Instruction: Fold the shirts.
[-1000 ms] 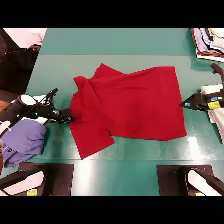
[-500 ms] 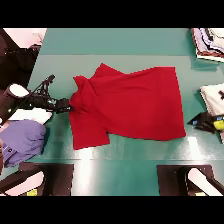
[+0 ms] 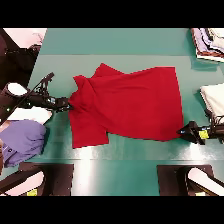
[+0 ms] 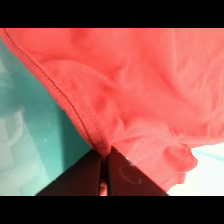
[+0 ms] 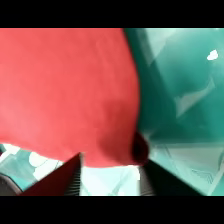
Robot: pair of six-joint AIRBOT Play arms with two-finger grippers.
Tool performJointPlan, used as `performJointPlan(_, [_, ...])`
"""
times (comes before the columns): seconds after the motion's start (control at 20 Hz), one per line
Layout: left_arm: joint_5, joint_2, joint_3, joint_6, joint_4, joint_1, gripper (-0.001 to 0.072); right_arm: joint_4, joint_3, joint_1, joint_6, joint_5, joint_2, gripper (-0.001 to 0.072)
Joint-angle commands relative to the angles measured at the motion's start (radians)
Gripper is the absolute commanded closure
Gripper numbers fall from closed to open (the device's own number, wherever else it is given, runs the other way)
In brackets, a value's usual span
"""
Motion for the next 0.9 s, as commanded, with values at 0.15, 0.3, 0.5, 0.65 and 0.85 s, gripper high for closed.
performJointPlan(0.15, [-0.006,0.001,0.001,-0.003,-0.002,0.0,0.0679,0.015,-0.01,-0.002,0.0,-0.06,-0.007,0.0693])
performJointPlan(0.3, [0.004,0.048,0.027,-0.028,0.0,0.0,0.068,0.058,0.029,-0.002,0.0,-0.054,0.083,0.0694])
performJointPlan(0.5, [0.01,0.2,0.254,-0.053,0.0,0.0,0.0679,0.245,0.309,-0.002,0.001,-0.047,0.259,0.0694])
performJointPlan(0.65, [0.016,0.306,0.51,-0.052,0.0,0.0,0.0679,0.3,0.615,-0.002,0.01,-0.067,0.322,0.0694])
performJointPlan(0.85, [0.017,0.349,0.893,-0.053,-0.005,0.0,0.0679,0.291,1.025,-0.002,0.013,-0.067,0.32,0.0694])
